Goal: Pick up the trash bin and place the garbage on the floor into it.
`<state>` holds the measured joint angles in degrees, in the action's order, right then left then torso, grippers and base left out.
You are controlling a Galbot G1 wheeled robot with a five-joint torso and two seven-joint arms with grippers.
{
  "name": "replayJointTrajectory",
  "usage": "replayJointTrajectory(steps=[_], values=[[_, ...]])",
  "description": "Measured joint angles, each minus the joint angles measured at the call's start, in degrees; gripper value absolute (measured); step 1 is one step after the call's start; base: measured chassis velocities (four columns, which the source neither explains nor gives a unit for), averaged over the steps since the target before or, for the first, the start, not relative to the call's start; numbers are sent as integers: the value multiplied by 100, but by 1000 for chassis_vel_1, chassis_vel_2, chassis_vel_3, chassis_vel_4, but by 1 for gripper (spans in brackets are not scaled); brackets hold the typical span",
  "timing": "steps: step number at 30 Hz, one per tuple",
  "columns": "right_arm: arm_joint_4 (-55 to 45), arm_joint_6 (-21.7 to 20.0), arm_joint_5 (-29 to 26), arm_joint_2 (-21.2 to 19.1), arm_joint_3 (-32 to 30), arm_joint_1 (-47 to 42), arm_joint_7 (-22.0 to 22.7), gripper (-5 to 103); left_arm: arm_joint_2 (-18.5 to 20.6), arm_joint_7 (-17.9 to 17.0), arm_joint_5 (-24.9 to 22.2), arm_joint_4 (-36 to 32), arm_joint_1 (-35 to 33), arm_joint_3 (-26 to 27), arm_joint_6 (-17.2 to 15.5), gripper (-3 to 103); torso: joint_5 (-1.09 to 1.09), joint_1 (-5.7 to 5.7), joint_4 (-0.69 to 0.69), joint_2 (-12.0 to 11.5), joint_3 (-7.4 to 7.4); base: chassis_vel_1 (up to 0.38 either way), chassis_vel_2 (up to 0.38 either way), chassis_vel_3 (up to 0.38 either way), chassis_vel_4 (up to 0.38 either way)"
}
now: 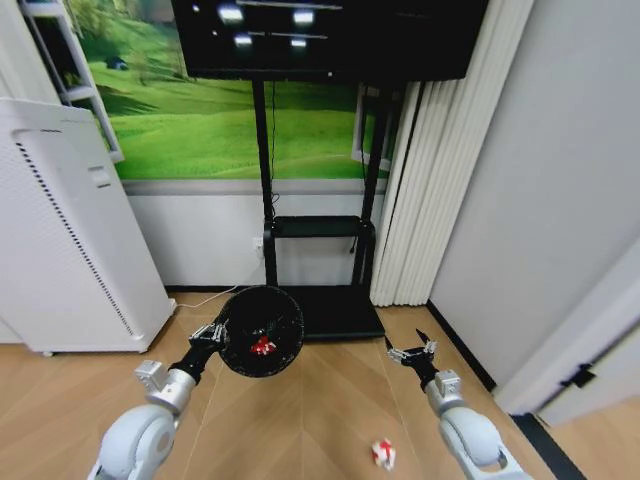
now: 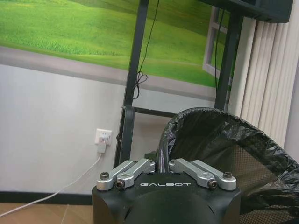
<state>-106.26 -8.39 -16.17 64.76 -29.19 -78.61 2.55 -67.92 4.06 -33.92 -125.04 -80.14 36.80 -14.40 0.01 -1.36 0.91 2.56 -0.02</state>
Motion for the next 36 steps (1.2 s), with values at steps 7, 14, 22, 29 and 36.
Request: replayJointTrajectory(steps=[7, 14, 22, 29, 36], values=[[302, -927, -903, 177, 254, -135, 11, 100, -37, -36, 6, 1, 30, -35, 0, 7, 0, -1, 2, 0, 0, 67, -59, -56, 41], [1617, -1868, -1144, 579, 422, 125, 65, 100, -53, -28, -1, -4, 30, -15, 9, 7, -1, -5, 0, -1, 2, -39, 38, 39, -40], [2369, -1966, -961, 759, 308, 216, 101, 100, -55, 45, -52, 46, 77, 46, 27, 7, -2, -4, 1, -1, 2, 0, 0, 0, 0], [2644, -1935, -881, 989, 293, 300, 110, 100, -35, 89, -98, 86, 108, 81, 38, 7, -1, -4, 1, 0, 2, 0, 0, 0, 0], [2441, -1895, -935, 1100, 276, 270, 127, 100, -32, 108, -125, 97, 121, 107, 40, 7, -1, -4, 0, -1, 2, 0, 0, 0, 0]])
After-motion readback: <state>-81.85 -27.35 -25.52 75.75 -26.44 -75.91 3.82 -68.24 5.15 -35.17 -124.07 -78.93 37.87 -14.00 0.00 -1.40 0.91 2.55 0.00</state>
